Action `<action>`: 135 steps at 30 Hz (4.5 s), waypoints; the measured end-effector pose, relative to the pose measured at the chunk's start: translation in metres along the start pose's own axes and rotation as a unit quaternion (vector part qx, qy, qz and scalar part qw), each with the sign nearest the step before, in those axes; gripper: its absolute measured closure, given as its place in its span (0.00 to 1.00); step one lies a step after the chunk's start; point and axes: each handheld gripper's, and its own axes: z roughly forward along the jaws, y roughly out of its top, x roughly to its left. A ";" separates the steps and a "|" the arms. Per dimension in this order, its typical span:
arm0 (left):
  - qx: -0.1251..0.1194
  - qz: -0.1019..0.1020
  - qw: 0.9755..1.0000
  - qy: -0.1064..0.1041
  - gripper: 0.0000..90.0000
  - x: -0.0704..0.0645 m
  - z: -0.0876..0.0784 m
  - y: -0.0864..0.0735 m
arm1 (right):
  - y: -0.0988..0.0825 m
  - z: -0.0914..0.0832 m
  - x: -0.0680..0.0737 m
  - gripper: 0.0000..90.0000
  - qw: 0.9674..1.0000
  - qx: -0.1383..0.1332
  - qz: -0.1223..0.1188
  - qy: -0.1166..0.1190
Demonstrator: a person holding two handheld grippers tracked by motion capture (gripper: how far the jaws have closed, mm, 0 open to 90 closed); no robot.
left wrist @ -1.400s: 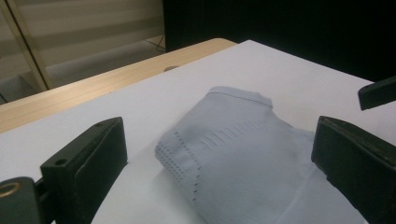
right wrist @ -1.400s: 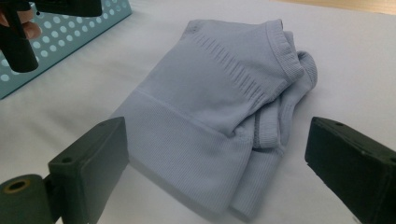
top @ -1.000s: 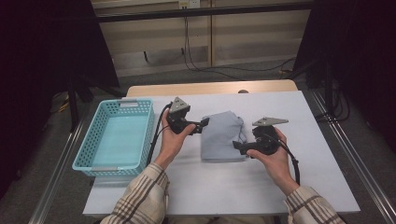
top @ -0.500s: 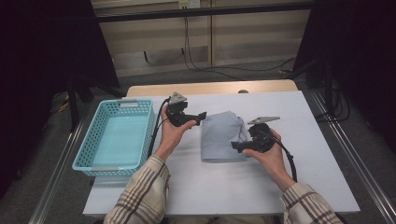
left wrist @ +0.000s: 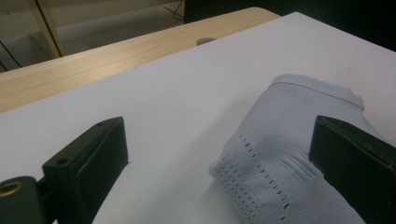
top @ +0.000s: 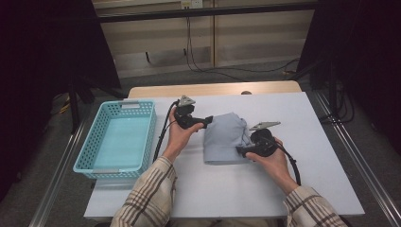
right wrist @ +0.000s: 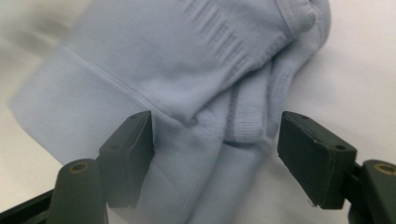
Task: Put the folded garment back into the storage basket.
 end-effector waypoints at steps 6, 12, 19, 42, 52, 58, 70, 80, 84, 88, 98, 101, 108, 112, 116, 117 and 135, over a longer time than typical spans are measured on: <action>-0.002 -0.005 1.000 0.001 0.05 -0.001 0.000 0.001 | -0.004 0.004 0.000 0.32 1.000 0.005 0.006 -0.004; 0.018 0.019 1.000 0.003 0.05 0.001 0.000 0.001 | -0.006 0.001 -0.003 0.32 0.999 0.034 0.034 0.007; 0.023 0.016 1.000 0.001 0.04 0.003 0.004 0.002 | -0.006 0.000 0.001 0.49 0.999 0.034 0.029 0.014; 0.047 -0.039 0.998 -0.016 0.28 0.006 0.015 -0.001 | -0.006 0.000 0.002 0.82 0.998 0.030 0.041 0.043; 0.089 -0.026 0.995 -0.036 0.46 0.001 0.030 -0.011 | -0.006 -0.001 0.002 0.82 0.998 0.031 0.043 0.044; 0.109 -0.038 0.992 -0.045 0.54 0.001 0.033 -0.014 | -0.007 -0.001 0.002 0.82 0.998 0.030 0.042 0.043; 0.101 -0.055 0.991 -0.064 0.69 -0.003 0.036 -0.021 | -0.007 0.000 0.002 0.82 0.998 0.026 0.038 0.040; 0.076 -0.051 0.994 -0.057 0.84 -0.007 0.033 -0.025 | -0.006 -0.001 0.008 0.87 0.999 0.022 0.040 0.026; 0.084 -0.018 0.995 -0.049 0.85 -0.008 0.031 -0.020 | -0.005 -0.001 0.007 0.88 0.999 0.005 0.034 0.025; 0.077 -0.018 0.996 -0.049 0.85 -0.009 0.030 -0.018 | -0.005 -0.003 0.008 0.89 0.999 -0.006 0.031 0.021; 0.056 -0.022 0.997 -0.042 0.85 -0.013 0.022 -0.010 | -0.003 -0.011 0.009 0.89 0.999 -0.028 0.030 0.025; 0.044 -0.037 0.997 -0.044 0.85 -0.014 0.019 -0.008 | -0.002 -0.014 0.011 0.89 0.998 -0.035 0.034 0.031; 0.037 -0.028 0.998 -0.037 0.85 -0.017 0.015 -0.003 | -0.001 -0.019 0.012 0.89 0.998 -0.044 0.031 0.034; 0.048 -0.009 0.998 -0.036 0.85 -0.015 0.011 -0.001 | 0.000 -0.021 0.013 0.89 0.998 -0.050 0.034 0.033; 0.042 -0.007 0.998 -0.036 0.85 -0.016 0.008 0.001 | 0.001 -0.023 0.015 0.89 0.997 -0.058 0.030 0.031; 0.027 -0.028 0.999 -0.035 0.85 -0.019 0.009 0.001 | 0.001 -0.024 0.015 0.89 0.997 -0.058 0.030 0.035; 0.025 0.000 0.999 -0.027 0.85 -0.019 -0.009 0.012 | 0.007 -0.036 0.021 0.90 0.995 -0.082 0.027 0.040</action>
